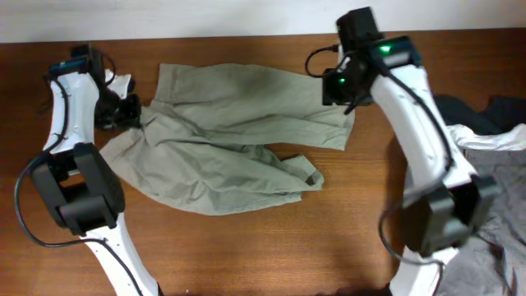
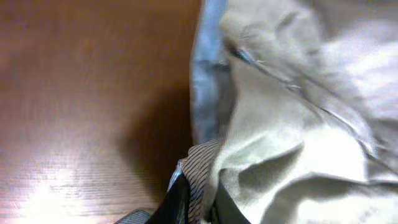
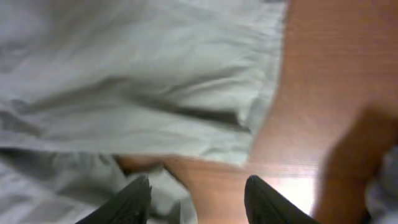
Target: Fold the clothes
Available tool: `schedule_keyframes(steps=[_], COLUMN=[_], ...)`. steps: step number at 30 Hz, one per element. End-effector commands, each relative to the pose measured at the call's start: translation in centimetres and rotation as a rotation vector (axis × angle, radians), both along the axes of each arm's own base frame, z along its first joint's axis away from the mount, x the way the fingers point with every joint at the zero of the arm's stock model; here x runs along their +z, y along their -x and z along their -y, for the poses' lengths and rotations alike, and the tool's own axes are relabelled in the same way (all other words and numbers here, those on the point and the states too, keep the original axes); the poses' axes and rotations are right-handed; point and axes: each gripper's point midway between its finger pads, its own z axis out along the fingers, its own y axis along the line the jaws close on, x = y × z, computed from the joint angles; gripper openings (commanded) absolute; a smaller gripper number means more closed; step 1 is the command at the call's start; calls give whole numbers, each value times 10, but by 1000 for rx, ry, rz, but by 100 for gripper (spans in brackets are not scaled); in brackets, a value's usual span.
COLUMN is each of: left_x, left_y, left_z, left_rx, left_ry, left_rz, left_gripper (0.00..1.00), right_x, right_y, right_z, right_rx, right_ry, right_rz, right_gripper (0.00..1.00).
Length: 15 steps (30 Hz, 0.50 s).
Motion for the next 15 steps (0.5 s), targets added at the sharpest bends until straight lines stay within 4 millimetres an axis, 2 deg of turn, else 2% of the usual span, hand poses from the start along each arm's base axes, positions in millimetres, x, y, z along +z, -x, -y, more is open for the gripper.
schedule_keyframes(steps=[1,3,4,6,8,10,12,14,15], left_x=[64,83,89,94,94,95,96,97,97], left_y=[-20,-22,-22,-20,-17,-15,-14,-13,-12], left_z=[8,1,-1,-4,5,18,35,49,56], left_rx=[-77,-66,-61,-54,-65,-82,-110,-136,-150], left_ry=[-49,-71,-75,-77,-28,14,59,76,78], left_rz=[168,209,222,229,223,218,214,209,206], left_gripper=[17,24,28,29,29,27,25,25,25], right_x=[-45,-73,-79,-83,-80,-88,-106,-123,-131], right_y=[-13,8,14,3,-22,-44,-59,-66,-69], right_z=[-12,-13,-10,3,21,43,64,68,70], right_rx=[4,12,11,-15,-76,-168,-243,-253,-257], right_ry=[-92,-93,-80,-36,-29,-46,-66,-115,-119], right_rz=[-94,-241,-276,-239,-151,-103,-92,-103,-106], right_gripper=[52,53,56,61,62,48,26,14,14])
